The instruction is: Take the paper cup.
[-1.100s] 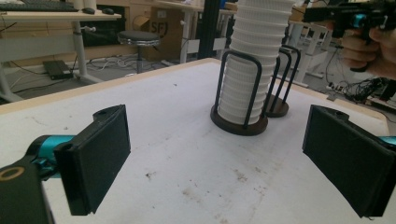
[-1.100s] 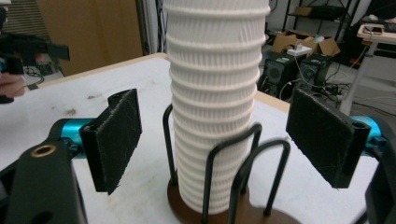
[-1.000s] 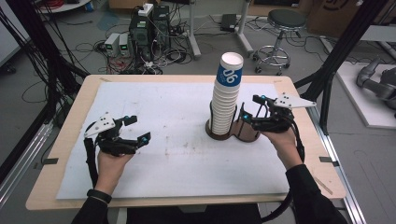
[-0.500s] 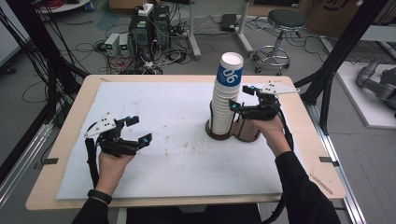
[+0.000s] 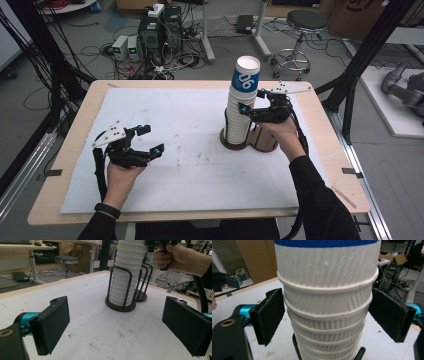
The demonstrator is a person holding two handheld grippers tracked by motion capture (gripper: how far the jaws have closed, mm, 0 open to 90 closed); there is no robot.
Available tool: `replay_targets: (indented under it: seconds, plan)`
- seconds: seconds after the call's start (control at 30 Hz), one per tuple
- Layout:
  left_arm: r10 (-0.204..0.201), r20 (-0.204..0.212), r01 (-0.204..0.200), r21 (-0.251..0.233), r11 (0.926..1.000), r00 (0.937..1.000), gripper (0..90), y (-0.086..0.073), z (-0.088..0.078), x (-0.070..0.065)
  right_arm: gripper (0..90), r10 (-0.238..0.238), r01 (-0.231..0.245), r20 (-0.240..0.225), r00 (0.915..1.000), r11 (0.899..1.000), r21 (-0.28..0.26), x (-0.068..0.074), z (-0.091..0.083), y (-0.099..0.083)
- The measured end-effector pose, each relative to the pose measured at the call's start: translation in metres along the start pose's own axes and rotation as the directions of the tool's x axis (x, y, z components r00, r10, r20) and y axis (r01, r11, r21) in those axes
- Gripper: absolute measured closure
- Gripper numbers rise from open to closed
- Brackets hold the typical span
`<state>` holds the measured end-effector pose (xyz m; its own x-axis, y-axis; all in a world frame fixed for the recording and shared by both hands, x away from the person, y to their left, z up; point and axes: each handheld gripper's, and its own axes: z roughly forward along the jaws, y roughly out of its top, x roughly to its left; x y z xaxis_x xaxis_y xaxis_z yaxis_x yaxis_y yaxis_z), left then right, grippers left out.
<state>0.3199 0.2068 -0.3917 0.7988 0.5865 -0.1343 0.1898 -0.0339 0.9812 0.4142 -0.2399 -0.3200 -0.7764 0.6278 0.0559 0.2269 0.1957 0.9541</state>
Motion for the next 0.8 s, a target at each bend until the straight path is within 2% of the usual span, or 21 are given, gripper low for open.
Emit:
replay_targets:
  seconds: [0.13, 0.33, 0.5, 0.63, 0.7, 0.73, 0.8]
  plan:
    - [0.000, 0.005, 0.000, 0.005, 1.0000, 1.0000, 7.6, 0.000, 0.001, 0.000, 13.7, 0.008, -0.008, -0.005, 1.0000, 1.000, 0.000, -0.001, 0.003, 0.000]
    - [-0.004, 0.005, 0.004, 0.004, 1.0000, 1.0000, 7.6, 0.000, 0.001, -0.001, 13.9, -0.009, 0.009, 0.010, 0.9999, 1.000, 0.004, -0.001, 0.003, 0.000]
    - [0.003, 0.000, -0.003, 0.015, 0.9999, 1.0000, 7.6, 0.006, 0.006, -0.004, 14.0, -0.010, 0.010, 0.014, 0.9999, 1.000, 0.006, 0.001, 0.004, 0.000]
    - [0.014, 0.023, -0.015, 0.021, 0.9997, 0.9996, 7.7, 0.018, 0.014, -0.009, 14.2, -0.008, 0.008, 0.012, 0.9999, 1.000, 0.004, 0.000, 0.004, 0.000]
    - [0.021, 0.019, -0.022, 0.024, 0.9995, 0.9996, 7.6, 0.021, 0.016, -0.011, 14.2, -0.008, 0.008, 0.012, 0.9999, 1.000, 0.004, 0.001, 0.004, 0.000]
    - [0.035, 0.025, -0.035, 0.023, 0.9991, 0.9991, 7.6, 0.027, 0.020, -0.013, 14.2, -0.010, 0.010, 0.012, 0.9999, 1.000, 0.005, 0.000, 0.004, 0.000]
    - [0.034, 0.028, -0.035, 0.025, 0.9991, 0.9990, 7.6, 0.034, 0.025, -0.014, 14.2, -0.008, 0.008, 0.011, 0.9999, 1.000, 0.006, 0.001, 0.003, 0.000]
